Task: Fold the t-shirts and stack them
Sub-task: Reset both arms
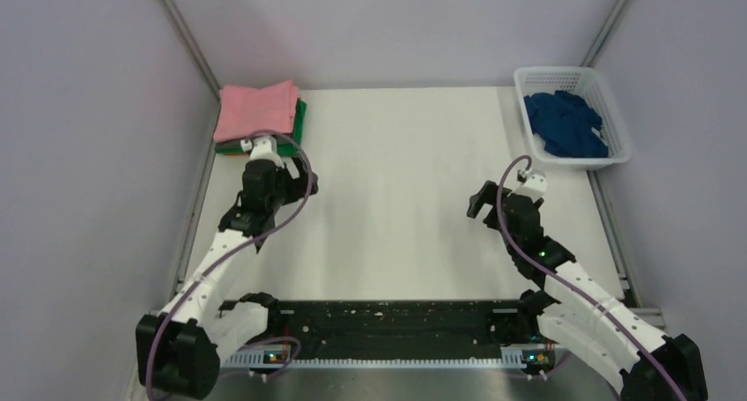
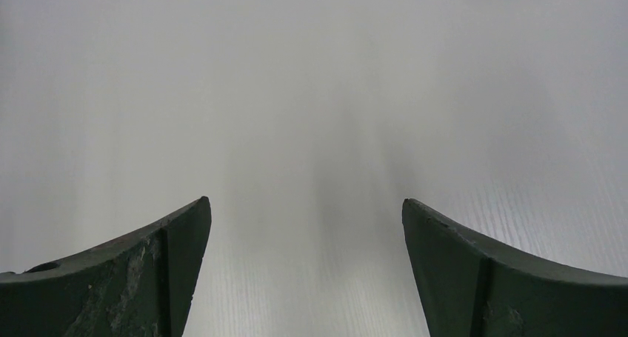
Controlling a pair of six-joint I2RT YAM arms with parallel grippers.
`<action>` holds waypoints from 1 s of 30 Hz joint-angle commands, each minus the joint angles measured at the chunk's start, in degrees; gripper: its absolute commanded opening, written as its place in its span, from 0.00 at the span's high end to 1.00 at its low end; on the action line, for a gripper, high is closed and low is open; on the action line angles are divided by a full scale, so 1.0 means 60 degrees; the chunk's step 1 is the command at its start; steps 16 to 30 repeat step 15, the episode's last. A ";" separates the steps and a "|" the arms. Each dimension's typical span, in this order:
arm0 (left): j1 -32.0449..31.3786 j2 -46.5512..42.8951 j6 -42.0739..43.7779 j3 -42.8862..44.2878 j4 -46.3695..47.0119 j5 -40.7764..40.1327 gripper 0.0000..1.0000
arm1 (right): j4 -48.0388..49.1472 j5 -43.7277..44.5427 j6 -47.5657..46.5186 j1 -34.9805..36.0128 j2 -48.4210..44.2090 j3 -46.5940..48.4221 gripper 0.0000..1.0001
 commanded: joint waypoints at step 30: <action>-0.0494 -0.3110 -0.1686 -0.3411 0.1389 0.1196 0.01 | 0.0656 0.1044 0.0223 -0.0022 0.0226 -0.0282 0.03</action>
